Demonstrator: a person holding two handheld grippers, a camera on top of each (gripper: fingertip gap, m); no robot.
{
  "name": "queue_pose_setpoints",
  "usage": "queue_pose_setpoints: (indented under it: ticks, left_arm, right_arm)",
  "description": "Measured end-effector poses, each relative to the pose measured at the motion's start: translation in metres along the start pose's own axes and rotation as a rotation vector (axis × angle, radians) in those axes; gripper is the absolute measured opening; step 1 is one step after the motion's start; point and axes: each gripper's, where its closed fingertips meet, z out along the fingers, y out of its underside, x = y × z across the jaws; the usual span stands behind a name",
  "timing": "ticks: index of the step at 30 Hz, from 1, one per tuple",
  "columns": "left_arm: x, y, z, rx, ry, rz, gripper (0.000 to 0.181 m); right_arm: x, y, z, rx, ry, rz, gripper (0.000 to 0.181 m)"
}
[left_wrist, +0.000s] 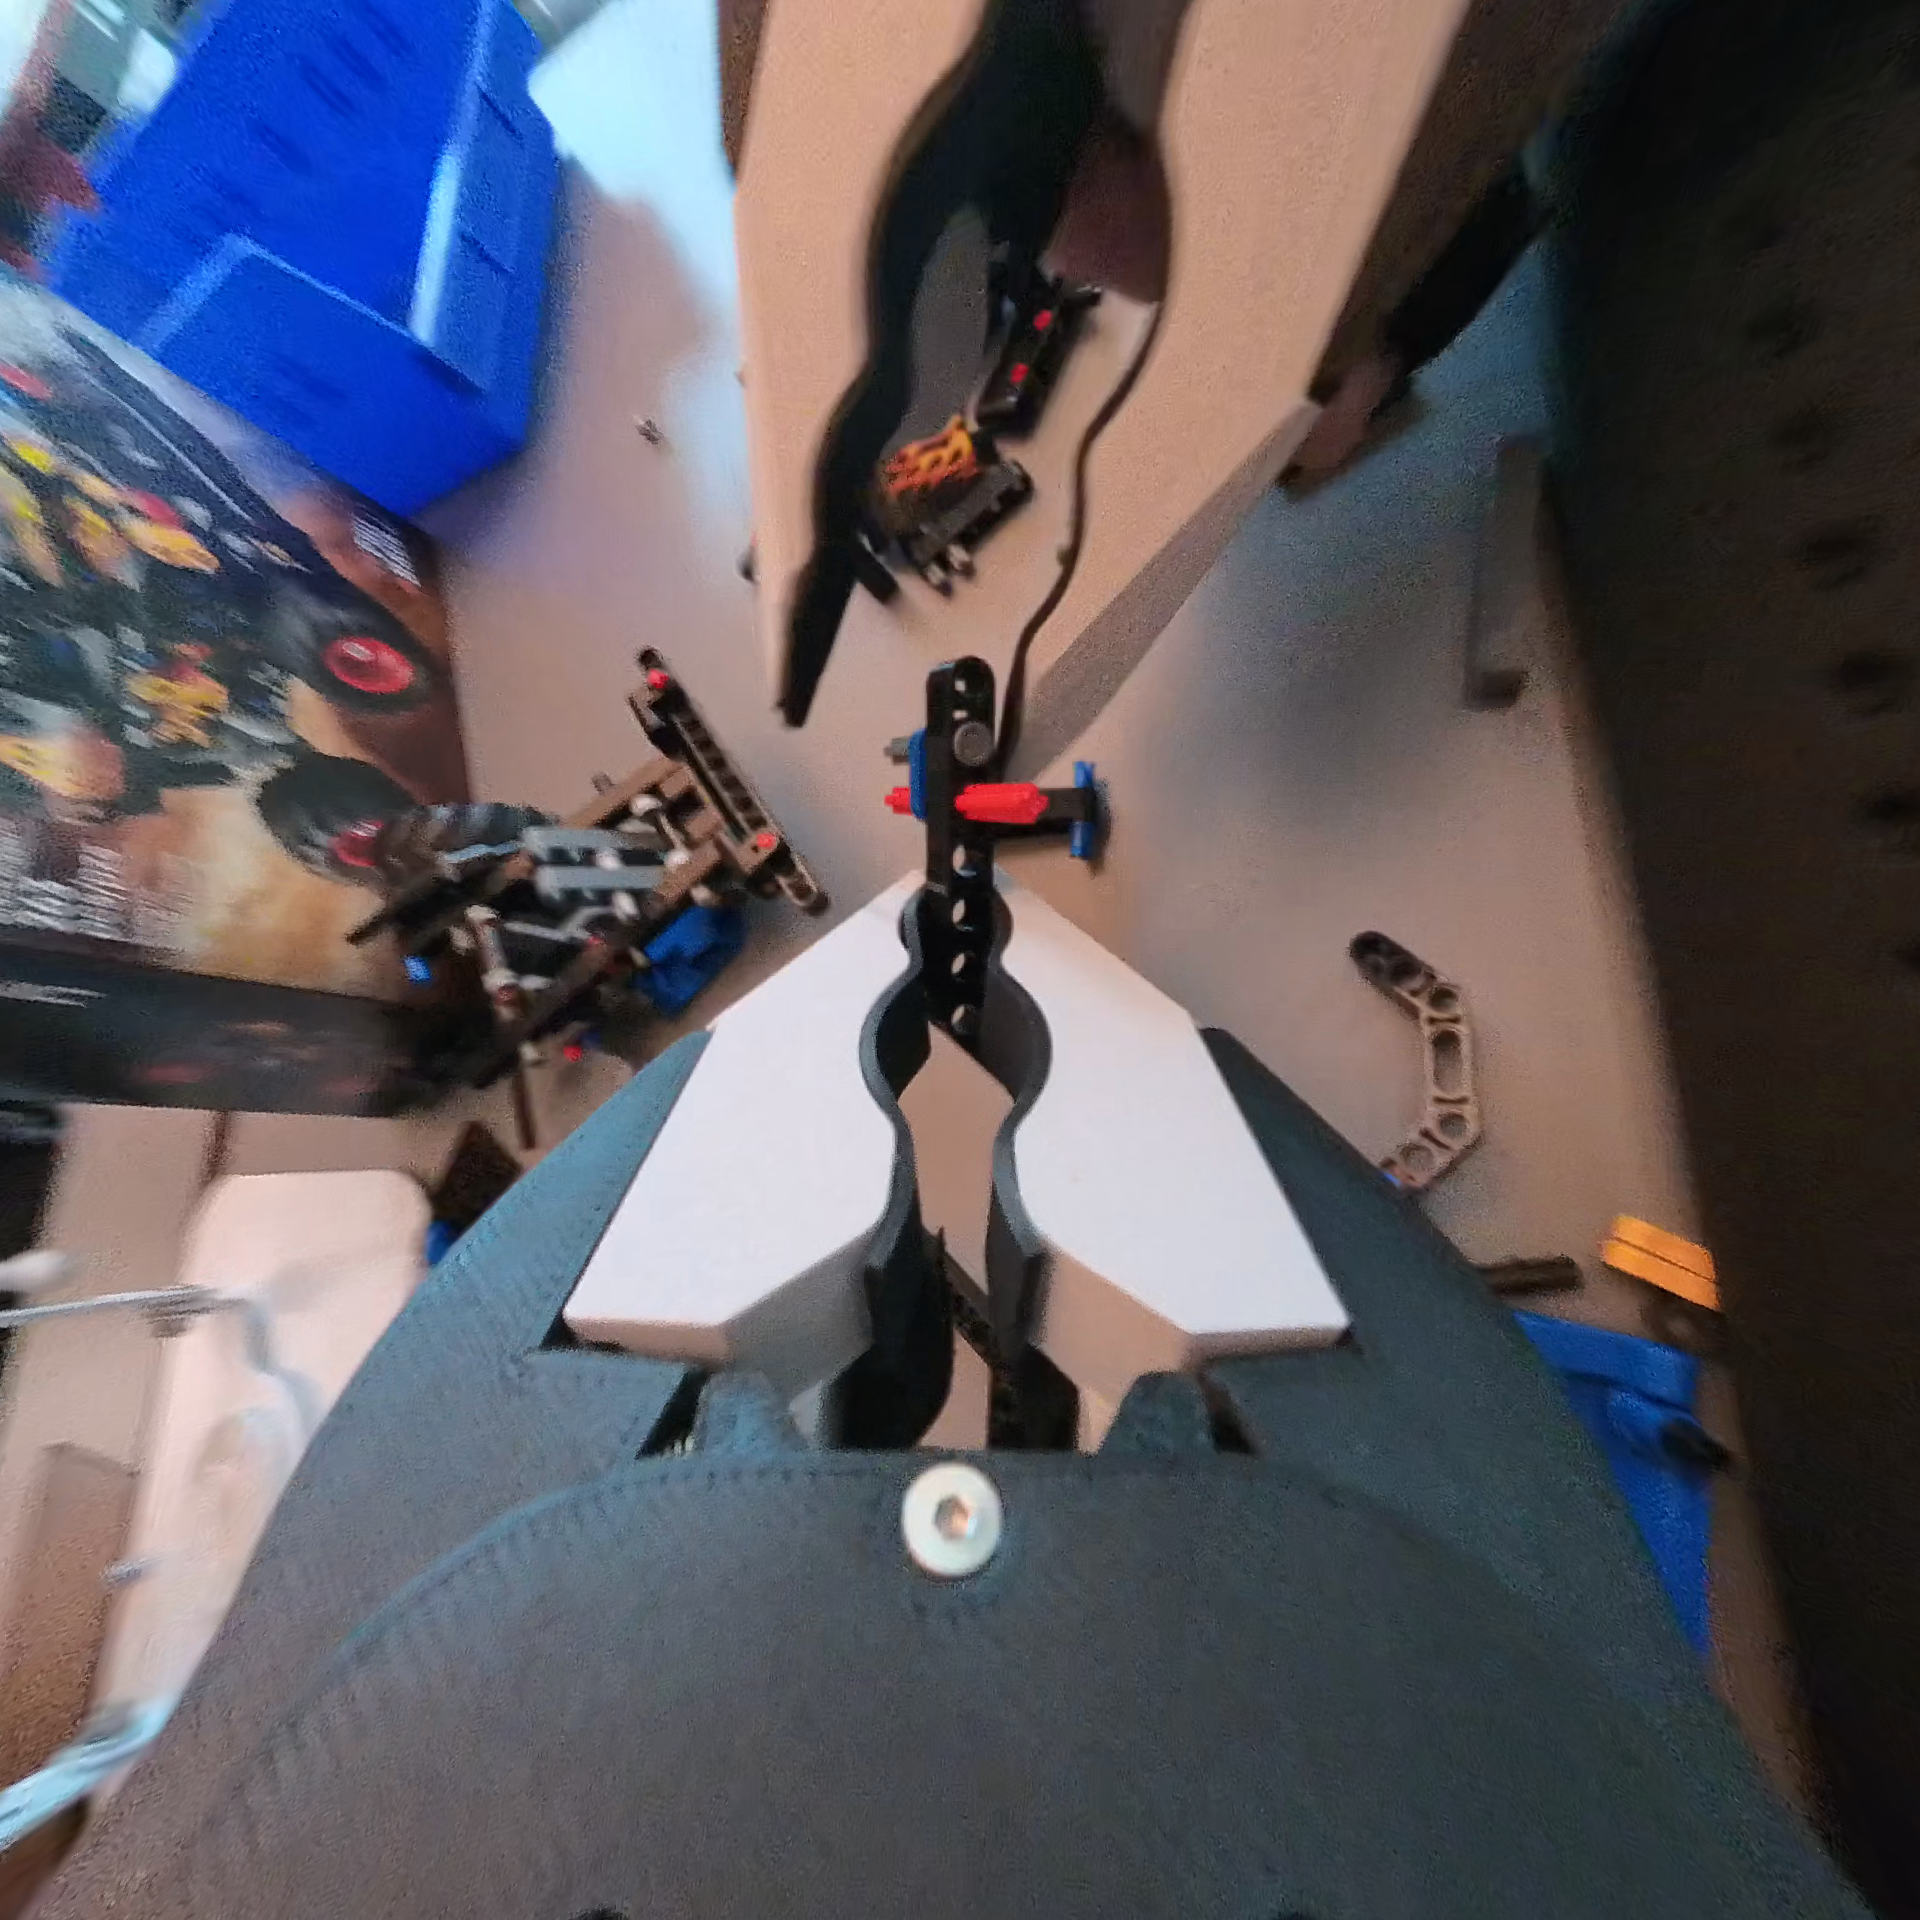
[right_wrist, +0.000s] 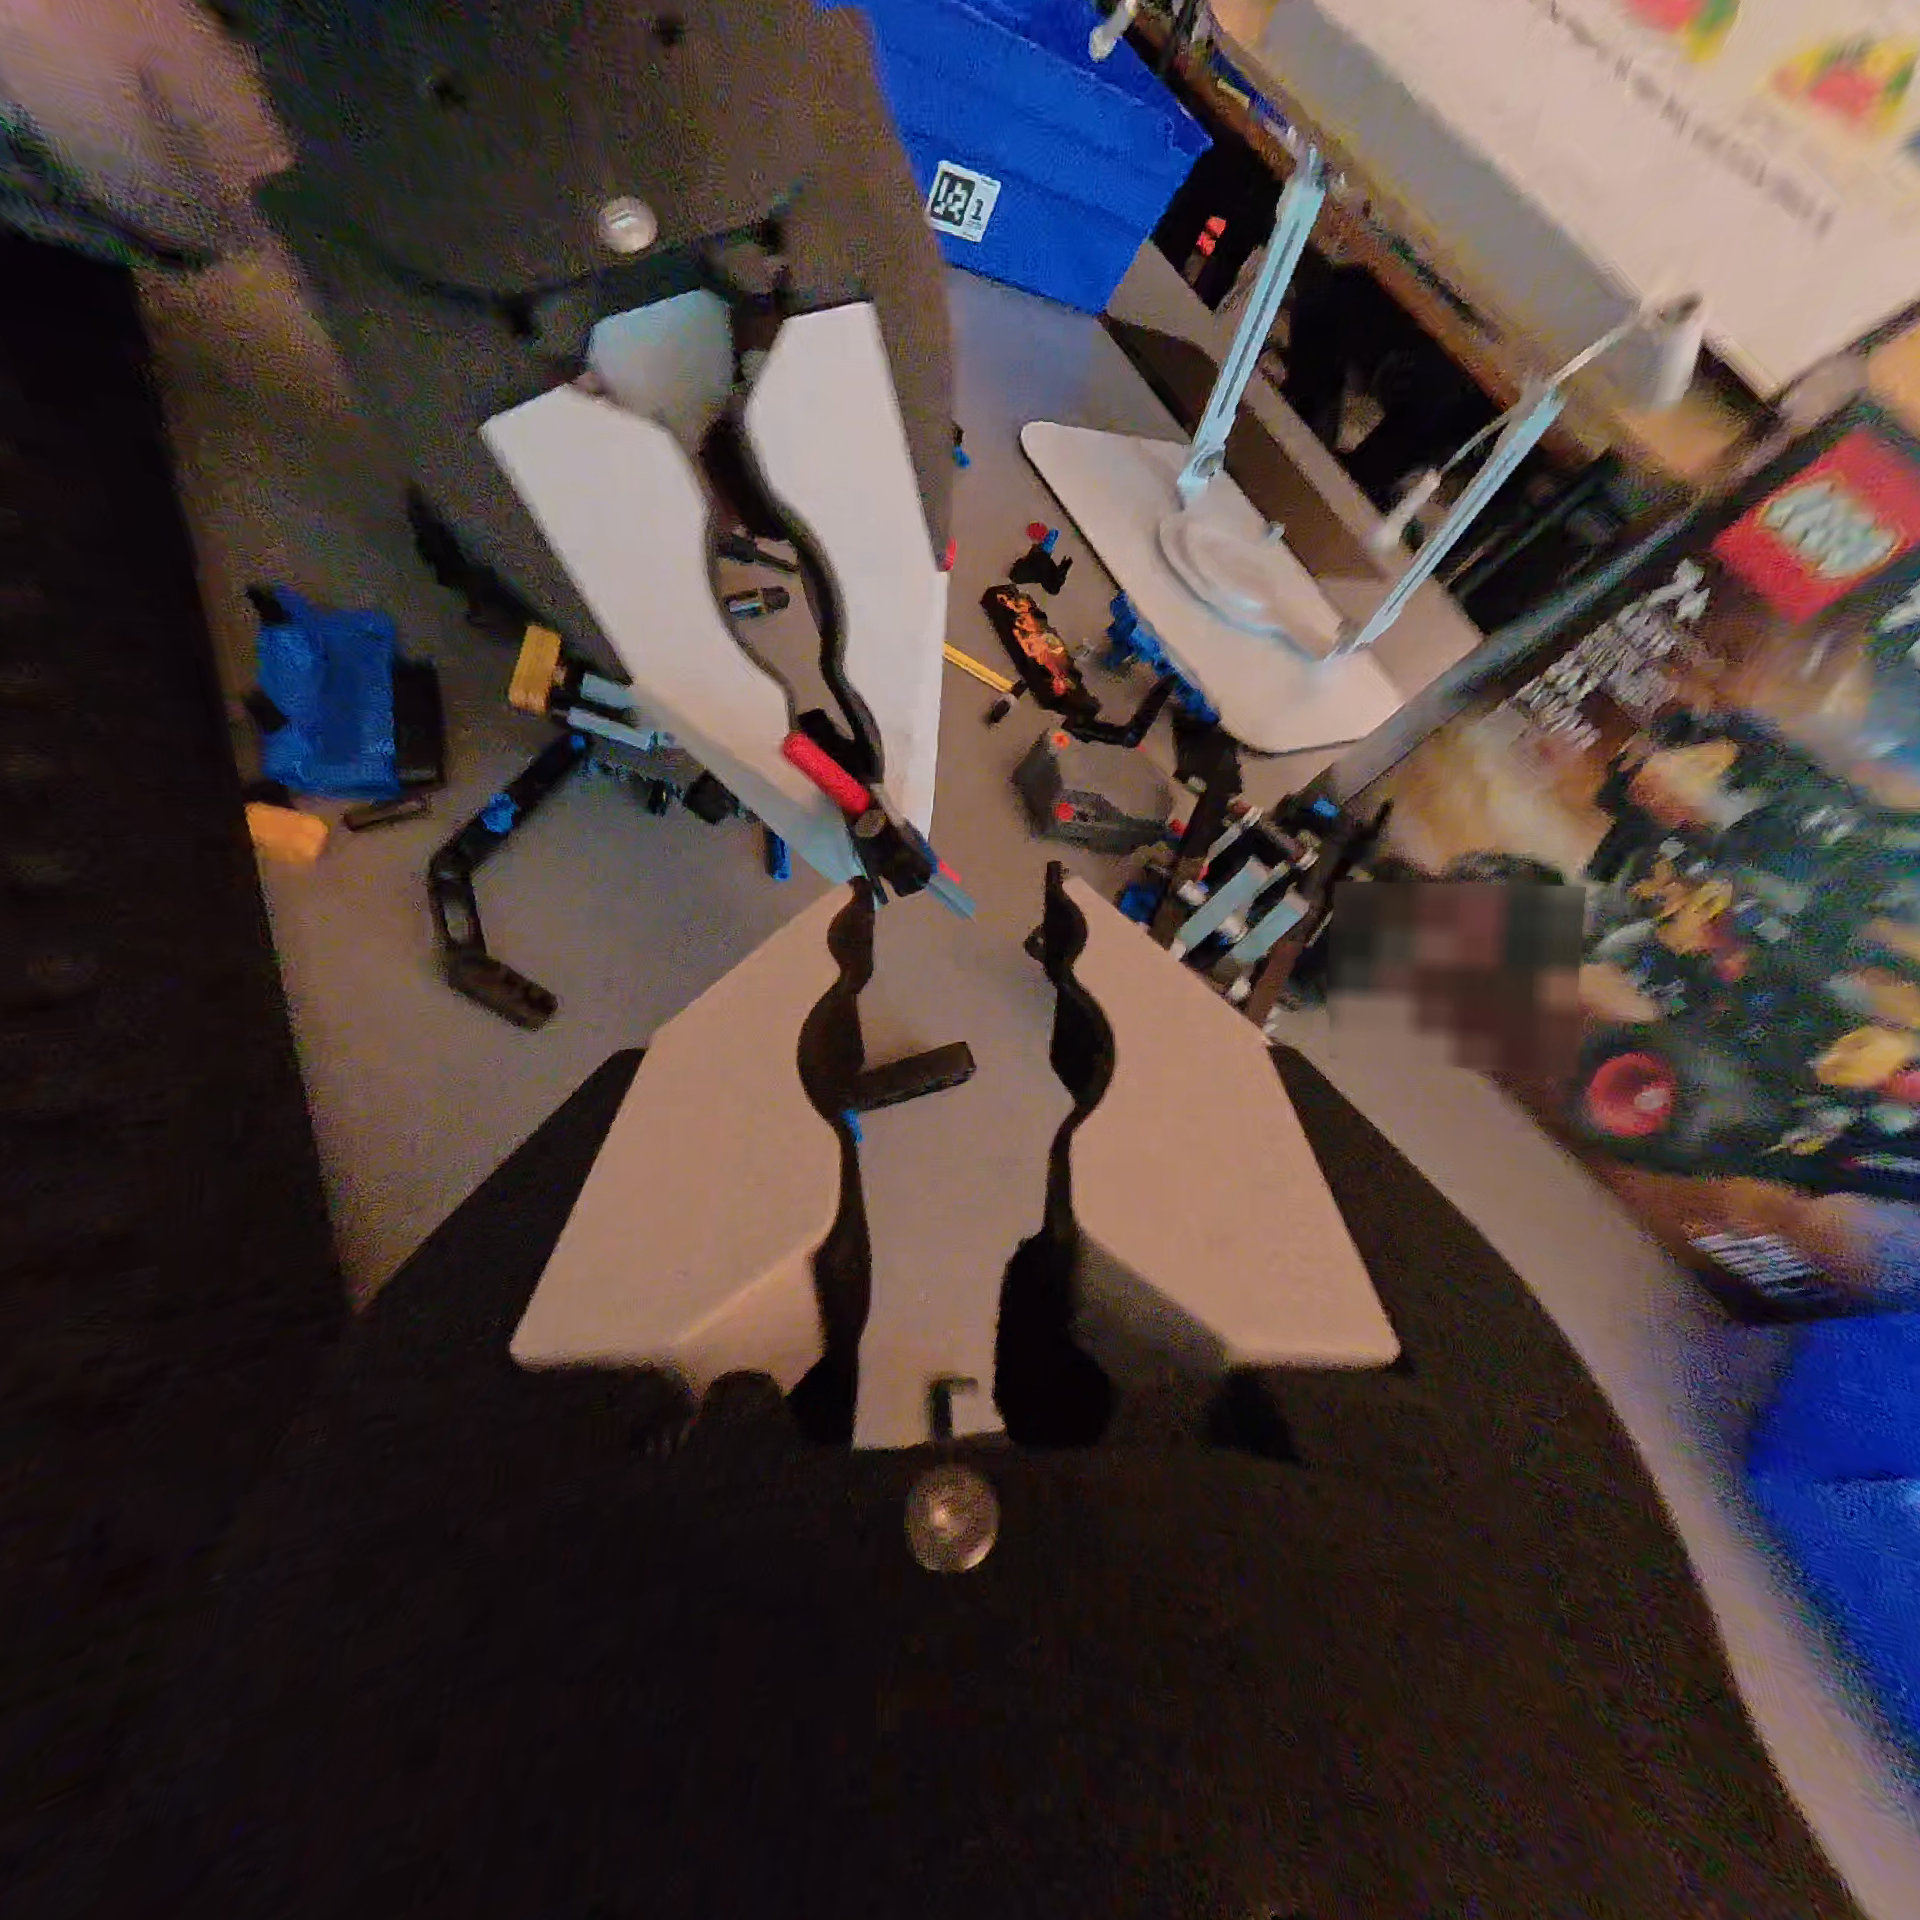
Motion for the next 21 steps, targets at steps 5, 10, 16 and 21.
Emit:
queue_pose_setpoints:
  ticks: [5,10,16,21]
  left_arm:
    - [0.026,0.015,-0.006,-0.072,0.291,-0.156,0.001]
    - [0.042,0.026,0.001,-0.132,0.414,-0.199,0.001]
    - [0.043,0.033,0.013,-0.178,0.436,-0.209,0.001]
    - [0.045,0.03,0.008,-0.181,0.613,-0.362,0.001]
  right_arm:
    - [-0.025,-0.011,-0.004,-0.001,0.011,-0.315,0.017]
    - [-0.034,-0.002,0.003,-0.047,-0.087,-0.245,0.0]
    - [-0.026,0.017,0.01,-0.103,-0.174,-0.03,0.0]
    - [-0.031,0.016,0.004,-0.077,-0.236,-0.037,0.021]
